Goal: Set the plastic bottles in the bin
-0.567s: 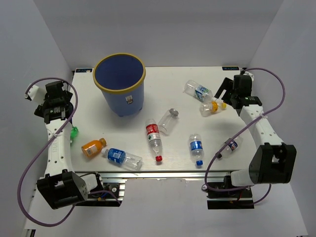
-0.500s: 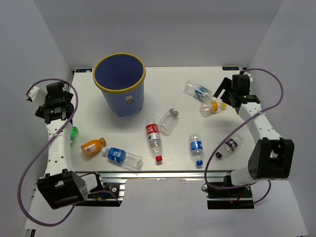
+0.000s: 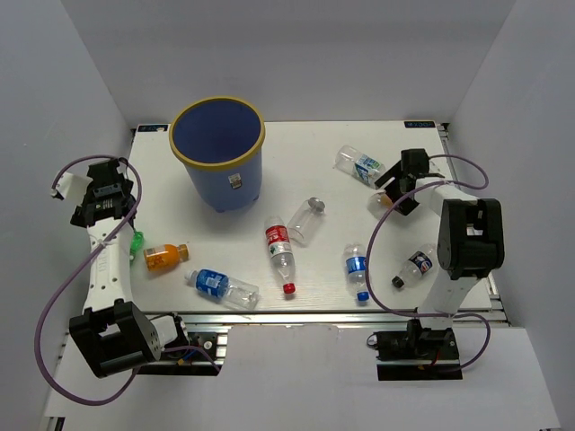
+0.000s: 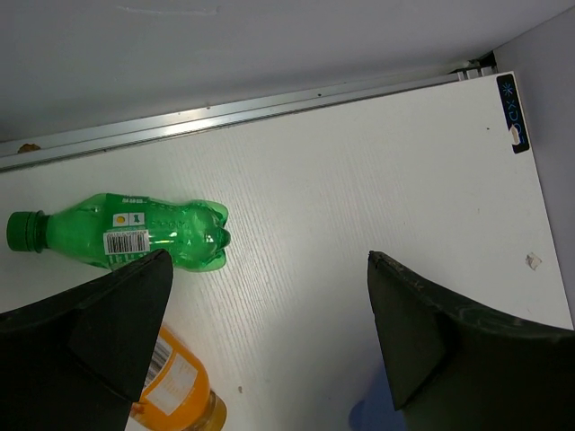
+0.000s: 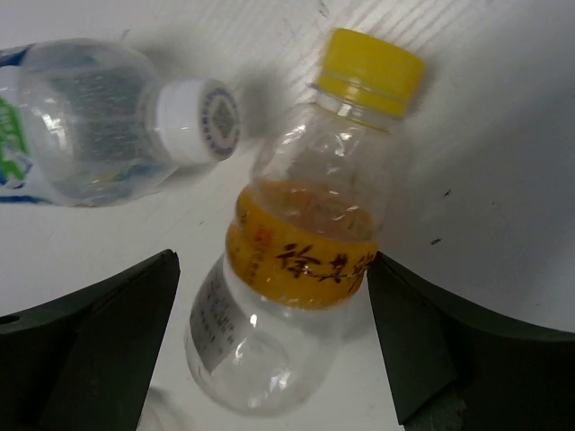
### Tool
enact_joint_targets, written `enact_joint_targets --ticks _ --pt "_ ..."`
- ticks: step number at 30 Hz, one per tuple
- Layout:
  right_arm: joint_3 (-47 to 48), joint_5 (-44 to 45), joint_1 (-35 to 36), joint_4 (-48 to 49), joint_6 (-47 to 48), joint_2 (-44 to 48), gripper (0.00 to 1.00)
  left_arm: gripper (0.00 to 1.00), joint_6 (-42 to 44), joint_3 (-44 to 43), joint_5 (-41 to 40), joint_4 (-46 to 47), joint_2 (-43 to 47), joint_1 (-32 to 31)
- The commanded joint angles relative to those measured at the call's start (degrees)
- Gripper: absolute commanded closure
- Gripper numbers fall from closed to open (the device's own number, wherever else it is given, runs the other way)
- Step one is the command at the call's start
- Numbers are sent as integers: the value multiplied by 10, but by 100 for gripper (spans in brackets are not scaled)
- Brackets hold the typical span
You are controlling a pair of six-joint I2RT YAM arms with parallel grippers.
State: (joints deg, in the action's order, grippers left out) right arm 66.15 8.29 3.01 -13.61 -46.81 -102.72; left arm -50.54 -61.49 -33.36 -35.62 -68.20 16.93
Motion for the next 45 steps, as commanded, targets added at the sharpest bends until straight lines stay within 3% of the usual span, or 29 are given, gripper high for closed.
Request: enact_joint_targets --ticks 1,5,12,16,19,22,26,28,33,35,36,37,39,45 --pt "18 22 -4 12 -47 -18 11 2 -21 7 -16 -2 3 4" --pt "15 34 -4 19 -55 -42 12 2 -24 7 -15 -8 -4 4" --pt "-4 45 -4 51 -15 16 42 2 -31 8 -14 -8 -6 5" --pt "6 18 14 83 77 111 49 2 -25 9 0 -7 -8 5" --pt "68 -53 68 108 217 159 51 2 -25 22 14 7 -6 4" --pt "153 -208 132 130 339 149 50 2 -23 31 32 22 -5 5" --pt "289 -310 250 158 435 69 50 2 -11 35 42 24 -9 5" --pt "343 -340 277 171 450 32 49 2 -14 37 39 15 -8 5" --pt "580 -319 355 138 450 -137 48 2 -24 57 44 20 2 5" --pt "663 -298 384 120 457 -199 42 2 -29 59 40 16 0 5" --pt "670 -290 392 127 458 -211 37 2 -29 59 39 15 -1 5" --pt "670 -279 398 132 457 -216 24 2 -29 59 39 15 -3 5" --pt "667 -251 405 150 446 -221 11 2 -30 53 35 6 -10 6" --pt "659 -248 404 136 465 -188 11 2 -84 30 105 -41 -56 53"
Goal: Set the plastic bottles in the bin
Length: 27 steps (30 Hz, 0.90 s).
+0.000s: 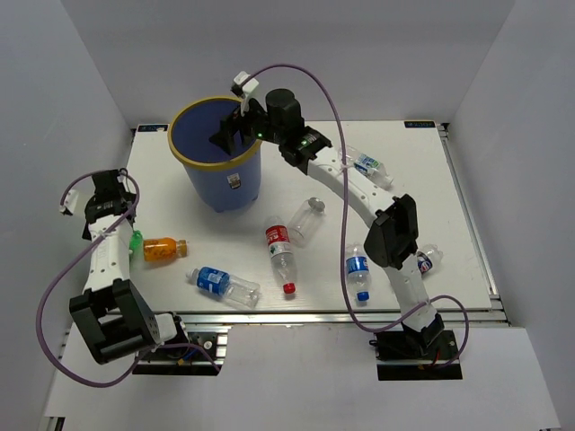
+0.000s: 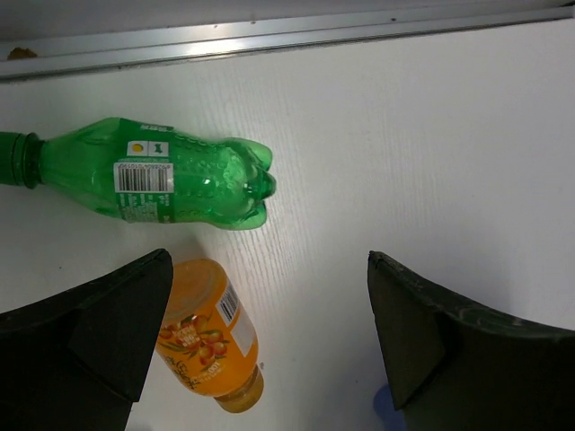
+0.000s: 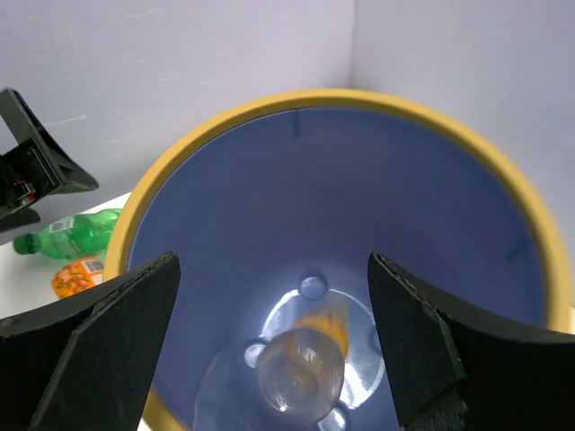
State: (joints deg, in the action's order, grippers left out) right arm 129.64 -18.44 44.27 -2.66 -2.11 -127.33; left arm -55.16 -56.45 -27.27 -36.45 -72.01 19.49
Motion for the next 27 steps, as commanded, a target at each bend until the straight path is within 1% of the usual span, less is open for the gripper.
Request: enact_joint_targets --ticks 1,3,6,8,9,10,12,14,15,18,20,23,26,27 --pt "24 22 -9 7 36 71 11 2 -49 -17 55 -37 -23 34" --pt "22 21 -10 -10 57 87 11 2 -71 -9 72 -37 -30 42" --pt "-8 28 -12 -14 73 128 11 2 -107 2 86 -55 -34 53" --pt "-61 42 -15 -2 75 169 11 2 -129 9 83 -72 -32 56" --pt "-81 44 -17 0 79 184 11 2 -164 12 78 -80 -30 57" --pt "-118 46 -24 3 77 211 11 2 -180 18 68 -84 -23 57" --pt "-154 47 -36 6 59 239 11 2 -224 40 64 -81 -12 60" --pt "-200 30 -62 7 36 279 11 2 -262 59 33 -88 2 63" --pt "-209 20 -86 -1 25 303 11 2 -301 65 22 -92 5 64" --pt "-238 -20 -124 -22 7 337 11 2 -347 86 5 -92 3 71" --pt "-257 -33 -160 -34 8 371 11 2 -362 89 0 -86 -4 81" --pt "-285 -20 -195 -70 35 410 11 2 -384 78 -19 -95 -26 88" --pt "-332 9 -227 -77 39 455 11 2 -413 72 -35 -101 -52 89" --pt "-346 12 -235 -77 40 465 11 2 -419 75 -38 -85 -63 92"
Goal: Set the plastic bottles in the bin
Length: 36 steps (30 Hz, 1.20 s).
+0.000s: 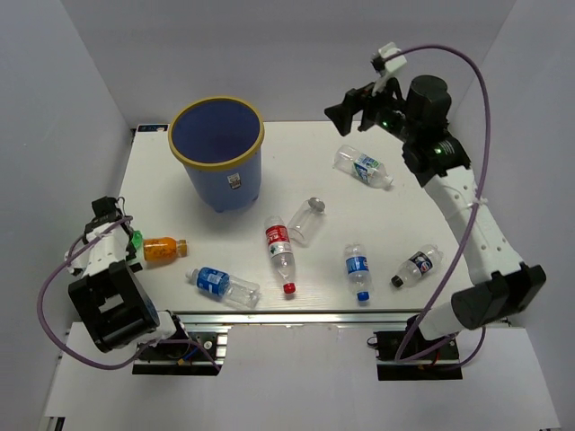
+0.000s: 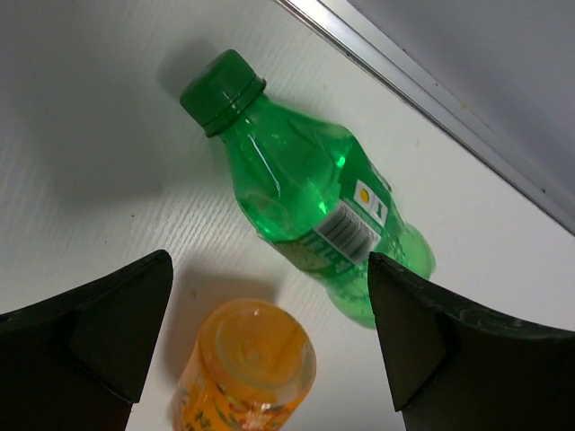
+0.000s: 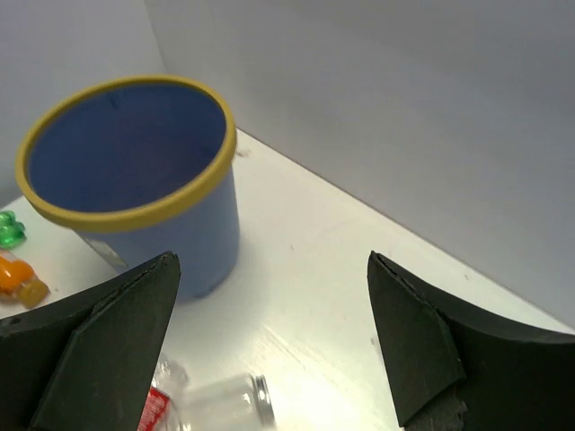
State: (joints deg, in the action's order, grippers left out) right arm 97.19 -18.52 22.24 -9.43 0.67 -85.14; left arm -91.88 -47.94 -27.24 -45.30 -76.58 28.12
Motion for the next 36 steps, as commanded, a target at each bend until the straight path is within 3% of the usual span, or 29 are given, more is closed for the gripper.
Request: enact_joint_targets --ticks 1,13,15,16,20,26,28,36 --pt "-47 16 -31 -9 9 63 11 2 -52 -8 -38 13 -26 6" --pt "-226 67 -98 27 -40 168 11 2 -29 -68 -16 58 -171 20" --pt "-239 61 -110 37 -51 184 11 10 -14 -66 -4 68 -180 20" --pt "-247 58 -117 47 -60 190 10 24 -9 -65 2 72 -180 20" --pt "-269 62 -126 45 -72 208 11 48 48 -73 15 104 -153 21" --pt "-318 29 -135 68 -101 220 11 68 170 -153 82 156 -90 19" --pt "-327 26 -136 67 -102 215 11 73 196 -195 106 166 -70 16" --pt "-344 14 -140 60 -82 202 11 73 336 -322 206 277 -23 -24"
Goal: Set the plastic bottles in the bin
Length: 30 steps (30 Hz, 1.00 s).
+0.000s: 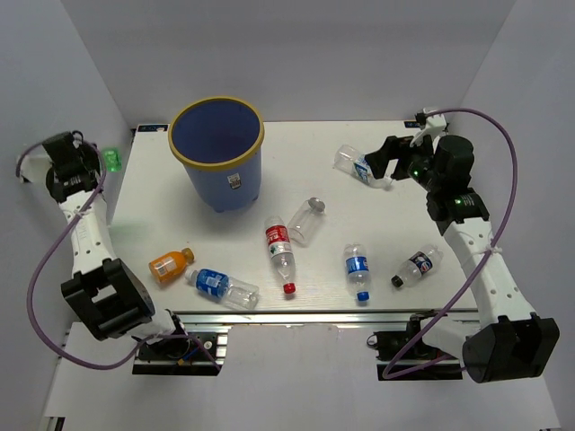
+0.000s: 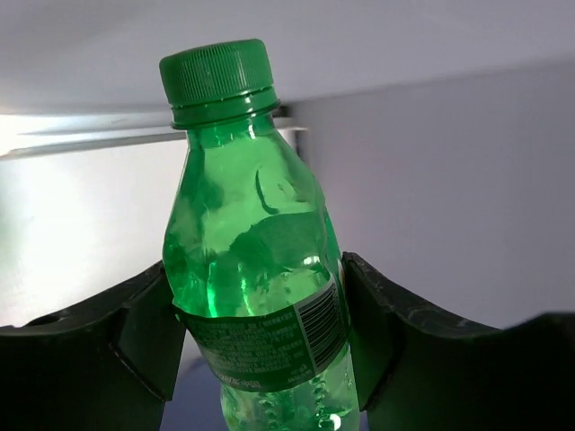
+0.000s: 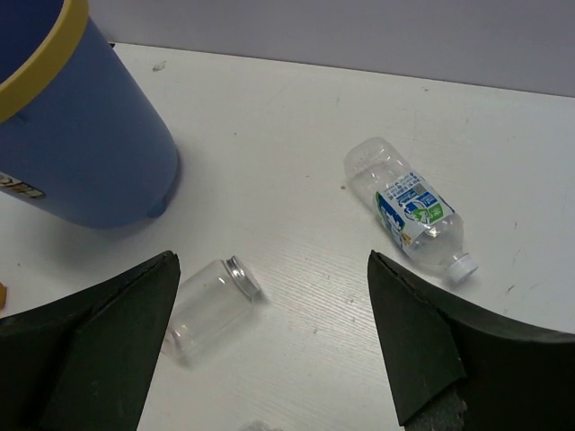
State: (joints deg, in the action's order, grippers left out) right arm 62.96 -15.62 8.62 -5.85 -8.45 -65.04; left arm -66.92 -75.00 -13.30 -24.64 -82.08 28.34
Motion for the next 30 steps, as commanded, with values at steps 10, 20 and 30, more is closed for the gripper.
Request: enact_joint_targets --ticks 10,20,30 --pt "-25 -7 -4 22 33 -20 11 68 279 -124 166 194 23 -259" --pt "9 23 -6 25 160 -96 11 24 400 -160 143 104 -38 -362" --pt "197 -28 -24 -135 309 -283 11 2 425 -282 154 33 -74 -363"
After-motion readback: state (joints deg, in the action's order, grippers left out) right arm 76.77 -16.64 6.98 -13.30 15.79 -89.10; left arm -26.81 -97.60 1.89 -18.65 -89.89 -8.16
